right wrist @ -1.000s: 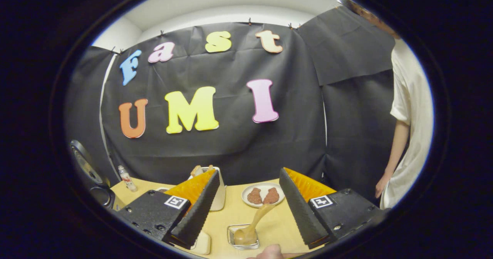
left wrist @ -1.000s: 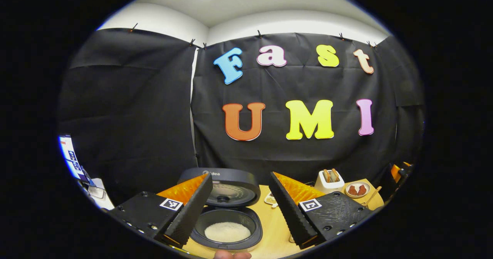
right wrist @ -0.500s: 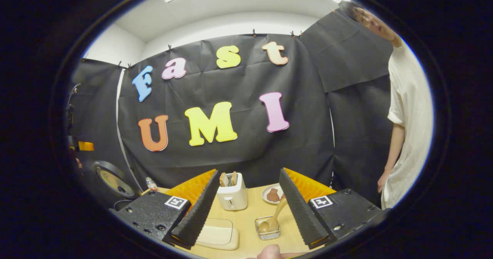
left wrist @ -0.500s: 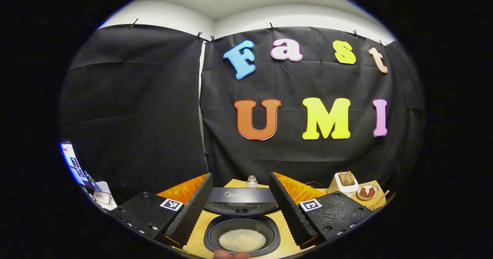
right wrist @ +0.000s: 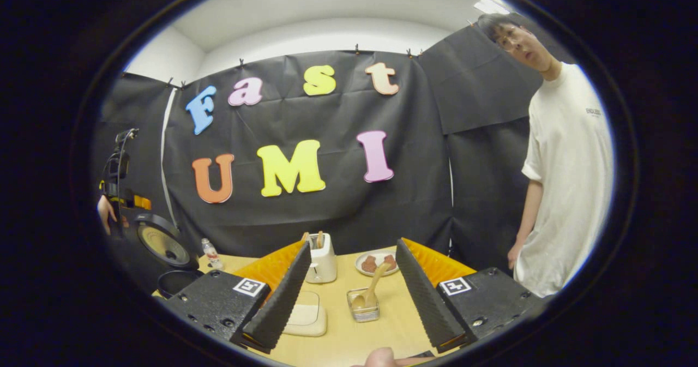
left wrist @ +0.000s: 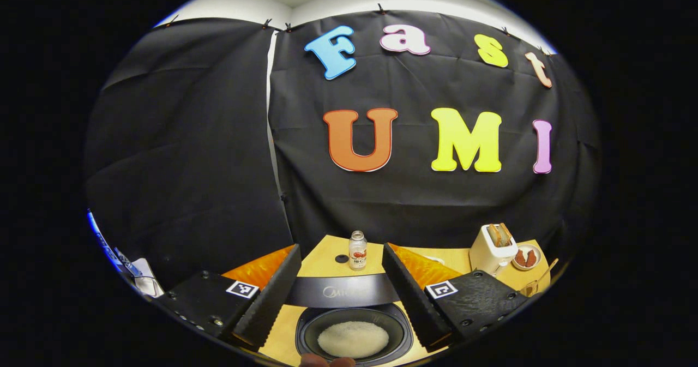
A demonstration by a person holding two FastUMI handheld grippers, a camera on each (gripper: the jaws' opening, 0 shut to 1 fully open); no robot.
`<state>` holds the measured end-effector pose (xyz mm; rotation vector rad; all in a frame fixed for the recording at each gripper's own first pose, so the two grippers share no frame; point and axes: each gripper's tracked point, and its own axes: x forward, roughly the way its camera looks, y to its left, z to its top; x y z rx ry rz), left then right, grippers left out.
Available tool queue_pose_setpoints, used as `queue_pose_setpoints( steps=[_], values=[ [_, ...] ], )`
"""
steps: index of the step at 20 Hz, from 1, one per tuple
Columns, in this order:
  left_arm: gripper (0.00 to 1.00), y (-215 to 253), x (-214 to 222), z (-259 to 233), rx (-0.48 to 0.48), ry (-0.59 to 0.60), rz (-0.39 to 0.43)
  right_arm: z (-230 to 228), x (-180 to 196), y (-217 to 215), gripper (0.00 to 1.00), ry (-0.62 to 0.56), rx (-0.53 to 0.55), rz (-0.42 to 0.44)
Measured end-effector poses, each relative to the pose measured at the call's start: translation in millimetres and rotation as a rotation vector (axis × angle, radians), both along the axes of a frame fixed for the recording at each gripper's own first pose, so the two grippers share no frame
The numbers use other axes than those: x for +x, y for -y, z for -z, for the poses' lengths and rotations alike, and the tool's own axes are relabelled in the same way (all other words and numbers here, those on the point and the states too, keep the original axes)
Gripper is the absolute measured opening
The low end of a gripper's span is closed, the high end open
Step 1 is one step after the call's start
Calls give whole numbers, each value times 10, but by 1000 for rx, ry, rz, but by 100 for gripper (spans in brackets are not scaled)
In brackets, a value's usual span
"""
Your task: Close the left gripper, press the button to open the rice cooker; take a wooden spoon from the chopstick holder with the right hand, scoop a spoonful of rice and pour it into the rice cooker, then put the wooden spoon back into the chopstick holder.
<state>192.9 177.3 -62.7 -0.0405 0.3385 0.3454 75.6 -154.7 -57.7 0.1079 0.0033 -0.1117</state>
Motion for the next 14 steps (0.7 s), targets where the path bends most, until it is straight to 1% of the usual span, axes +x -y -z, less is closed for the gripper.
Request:
queue_pose_setpoints(
  steps=[2, 4, 5, 6, 7, 10, 14],
  values=[
    [96, 9, 21, 115, -32, -48, 14, 36, -64, 5, 100, -7, 12, 12],
    [96, 12, 34, 147, -41, -71, 29, 42, -100, 1, 100, -7, 22, 19],
    [97, 61, 35, 171, -54, -84, 42, 49, -97, -22, 96, -9, 27, 15],
    [97, 114, 32, 192, -70, -93, 53, 63, -94, -42, 100, -11, 28, 8],
    [97, 167, 16, 217, -84, -106, 64, 70, -85, -66, 100, -12, 25, 0],
    [97, 198, -44, 240, -64, -115, 72, 131, -33, -185, 100, -28, 14, -36],
    [97, 319, -224, 312, -79, -138, 68, 213, 56, -358, 100, -53, 10, -104]
  ],
)
